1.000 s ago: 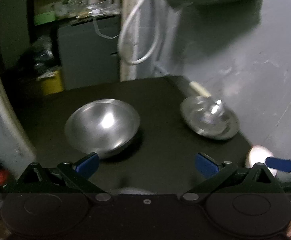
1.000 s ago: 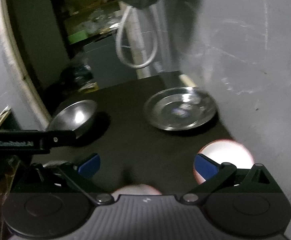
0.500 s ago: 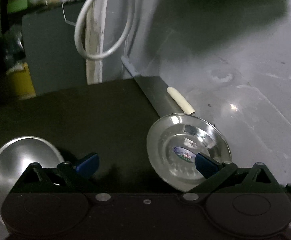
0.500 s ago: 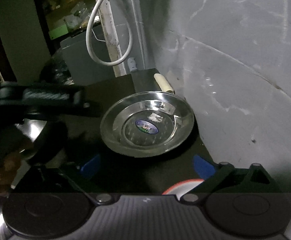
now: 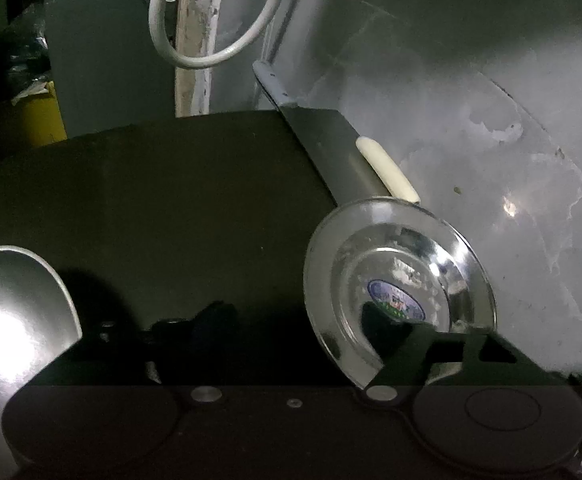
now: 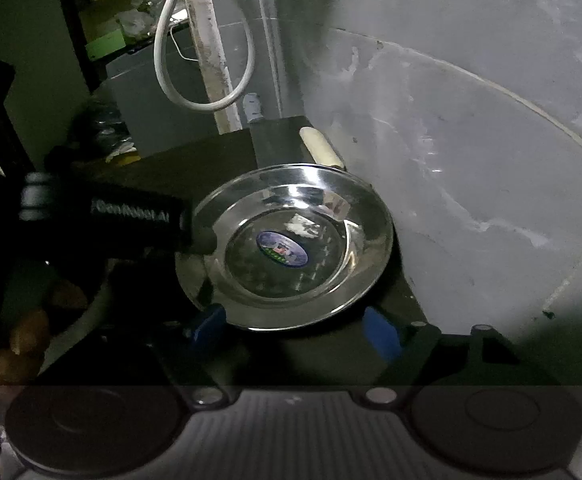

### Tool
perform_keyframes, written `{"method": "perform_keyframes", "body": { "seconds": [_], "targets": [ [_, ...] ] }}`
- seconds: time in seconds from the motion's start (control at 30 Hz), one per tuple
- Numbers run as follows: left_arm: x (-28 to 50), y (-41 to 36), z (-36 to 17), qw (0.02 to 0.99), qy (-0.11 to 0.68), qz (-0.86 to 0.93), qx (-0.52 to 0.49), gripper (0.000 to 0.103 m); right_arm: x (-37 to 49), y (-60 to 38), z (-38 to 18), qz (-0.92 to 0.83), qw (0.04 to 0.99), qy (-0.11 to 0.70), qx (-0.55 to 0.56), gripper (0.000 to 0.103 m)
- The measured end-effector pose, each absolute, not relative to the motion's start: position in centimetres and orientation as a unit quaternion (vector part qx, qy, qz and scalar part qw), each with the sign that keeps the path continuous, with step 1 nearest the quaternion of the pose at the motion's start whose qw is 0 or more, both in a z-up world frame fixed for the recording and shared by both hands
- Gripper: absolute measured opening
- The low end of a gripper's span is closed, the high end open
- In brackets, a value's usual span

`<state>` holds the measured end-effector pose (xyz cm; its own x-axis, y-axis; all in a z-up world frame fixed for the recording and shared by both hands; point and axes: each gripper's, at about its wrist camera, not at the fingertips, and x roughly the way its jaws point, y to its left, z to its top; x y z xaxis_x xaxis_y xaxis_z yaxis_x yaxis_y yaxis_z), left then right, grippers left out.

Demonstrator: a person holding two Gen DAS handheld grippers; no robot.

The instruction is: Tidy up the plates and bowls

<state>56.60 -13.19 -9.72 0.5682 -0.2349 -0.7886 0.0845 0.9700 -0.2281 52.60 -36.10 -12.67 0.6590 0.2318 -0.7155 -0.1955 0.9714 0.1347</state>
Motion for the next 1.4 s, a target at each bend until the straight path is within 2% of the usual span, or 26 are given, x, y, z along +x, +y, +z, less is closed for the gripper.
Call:
{"method": "perform_keyframes", "body": {
  "seconds": [0.07,0.2,0.3,0.33,0.53,0.73,0.77,0.8,0.83,0.93,1.03,1.13,1.3,1.4],
  "targets": [
    [56.5,-13.3,-9.9,0.878,0.461,-0.103,-0.077,0.05,52.7,-36.0,-12.6,0.119,0.911,0.394,0.023,0.073],
    [56.3,-13.5,-9.9,0.879,0.456,-0.12,-0.073,0.041,52.8,-36.3,-12.7,0.119,0.91,0.396,0.037,0.07],
    [56.3,-13.6,-10.0,0.878,0.454,-0.13,-0.078,0.03,53.0,-36.9,-12.7,0.119,0.909,0.397,0.053,0.061],
    [56.1,-13.6,-10.1,0.878,0.453,-0.133,-0.08,0.026,53.0,-37.1,-12.7,0.117,0.909,0.396,0.053,0.055],
    [55.2,-13.2,-10.0,0.881,0.45,-0.13,-0.074,0.026,52.5,-37.4,-12.7,0.128,0.908,0.395,0.054,0.044],
    [53.0,-12.7,-9.2,0.894,0.426,-0.129,-0.05,0.026,51.3,-37.0,-12.4,0.149,0.91,0.385,0.047,0.04],
    [52.6,-12.6,-9.1,0.896,0.421,-0.132,-0.045,0.025,51.1,-36.9,-12.3,0.156,0.91,0.381,0.044,0.026],
    [52.2,-12.7,-8.8,0.897,0.416,-0.143,-0.044,0.023,50.8,-36.7,-12.2,0.172,0.91,0.374,0.042,0.02],
    [51.7,-12.7,-8.6,0.896,0.412,-0.159,-0.044,0.022,50.5,-36.4,-12.0,0.187,0.909,0.37,0.039,0.019],
    [50.7,-14.0,-8.4,0.898,0.41,-0.158,-0.007,0.024,49.9,-34.8,-11.7,0.193,0.91,0.366,0.016,0.019],
    [50.7,-13.5,-8.9,0.893,0.426,-0.142,-0.022,0.024,49.6,-34.4,-11.7,0.188,0.91,0.369,0.022,0.021],
    [50.7,-12.6,-9.1,0.891,0.433,-0.131,-0.033,0.021,49.1,-34.8,-11.0,0.165,0.92,0.354,0.023,0.041],
    [50.4,-12.1,-9.1,0.892,0.435,-0.122,-0.027,0.021,49.8,-35.9,-10.6,0.1,0.935,0.34,0.021,0.048],
    [50.2,-11.9,-9.0,0.892,0.435,-0.122,-0.027,0.021,50.6,-36.2,-10.9,0.072,0.935,0.347,0.013,0.058]
  ]
}}
